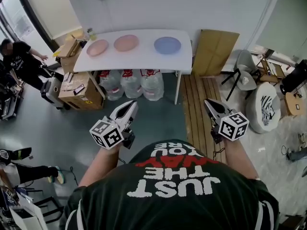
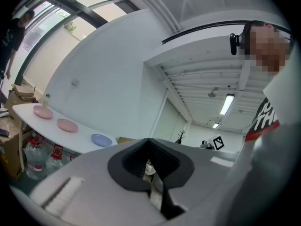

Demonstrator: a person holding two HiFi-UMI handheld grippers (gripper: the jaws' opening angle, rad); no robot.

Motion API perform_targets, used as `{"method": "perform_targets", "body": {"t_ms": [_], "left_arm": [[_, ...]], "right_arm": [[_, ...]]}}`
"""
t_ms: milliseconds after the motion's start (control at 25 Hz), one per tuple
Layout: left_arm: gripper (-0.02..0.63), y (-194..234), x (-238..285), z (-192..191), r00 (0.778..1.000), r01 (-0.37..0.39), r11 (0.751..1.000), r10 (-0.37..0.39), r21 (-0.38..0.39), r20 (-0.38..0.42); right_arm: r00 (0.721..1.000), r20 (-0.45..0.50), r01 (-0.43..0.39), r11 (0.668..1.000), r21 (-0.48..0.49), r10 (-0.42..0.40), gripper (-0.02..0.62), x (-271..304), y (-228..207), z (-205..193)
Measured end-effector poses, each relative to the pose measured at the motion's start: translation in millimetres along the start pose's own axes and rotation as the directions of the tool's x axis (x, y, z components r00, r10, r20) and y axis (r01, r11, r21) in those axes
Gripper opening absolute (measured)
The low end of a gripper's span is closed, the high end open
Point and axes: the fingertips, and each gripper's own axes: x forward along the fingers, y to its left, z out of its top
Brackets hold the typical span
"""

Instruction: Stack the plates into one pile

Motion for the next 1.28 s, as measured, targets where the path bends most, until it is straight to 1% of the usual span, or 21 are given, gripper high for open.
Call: {"method": "perform_targets", "body": {"t_ms": [200, 360, 480, 560, 720, 800, 880, 960, 1080, 1200, 1280], "left_arm": [[0.005, -17, 38, -12, 1.000, -0.006, 1.000, 0.006, -0.009, -0.006], [0.005, -29, 77, -27, 1.000, 0.007, 1.000, -0.007, -0.027, -0.017], [0.005, -20, 99, -36, 0.998, 0.007, 0.999, -0.009, -0.032, -0.060], [0.005, -3, 113, -37, 0.997, 0.004, 0.999, -0.006, -0.032, -0.073], [0.005, 56, 147, -30, 0.997, 0.007, 0.998, -0.012, -0.064, -0.073], [0.005, 95, 166, -28, 0.996, 0.026, 0.997, -0.032, -0.077, -0.082], [0.005, 143, 190, -21, 0.994, 0.056, 0.995, -0.063, -0.080, -0.085], [0.005, 195, 220, -6, 0.991, 0.096, 0.992, -0.104, -0.085, -0.086], [0.005, 264, 269, 25, 0.981, 0.151, 0.985, -0.160, -0.085, -0.109], [0.005, 320, 310, 54, 0.967, 0.191, 0.979, -0.199, -0.065, -0.156], [0.005, 352, 333, 64, 0.958, 0.208, 0.976, -0.216, -0.064, -0.190]], "right_arm": [[0.999, -0.025, -0.044, 0.999, -0.014, 0.044, 0.005, -14, -27, -9], [0.997, -0.052, -0.064, 0.998, -0.025, 0.062, 0.005, -18, -59, -20], [0.996, -0.057, -0.069, 0.998, -0.002, 0.069, 0.005, -5, -80, -26], [0.995, -0.065, -0.074, 0.997, 0.002, 0.074, 0.005, 14, -93, -27], [0.993, -0.087, -0.079, 0.997, -0.003, 0.079, 0.005, 74, -116, -23], [0.993, -0.095, -0.071, 0.997, -0.005, 0.070, 0.005, 112, -128, -20], [0.994, -0.097, -0.059, 0.998, -0.017, 0.057, 0.005, 159, -141, -12], [0.995, -0.097, -0.034, 0.999, -0.027, 0.031, 0.005, 211, -158, 1], [0.994, -0.104, 0.019, 1.000, -0.009, -0.020, 0.005, 288, -185, 25], [0.991, -0.117, 0.064, 0.998, 0.001, -0.063, 0.005, 354, -213, 51], [0.988, -0.120, 0.098, 0.995, -0.006, -0.098, 0.005, 389, -233, 67]]}}
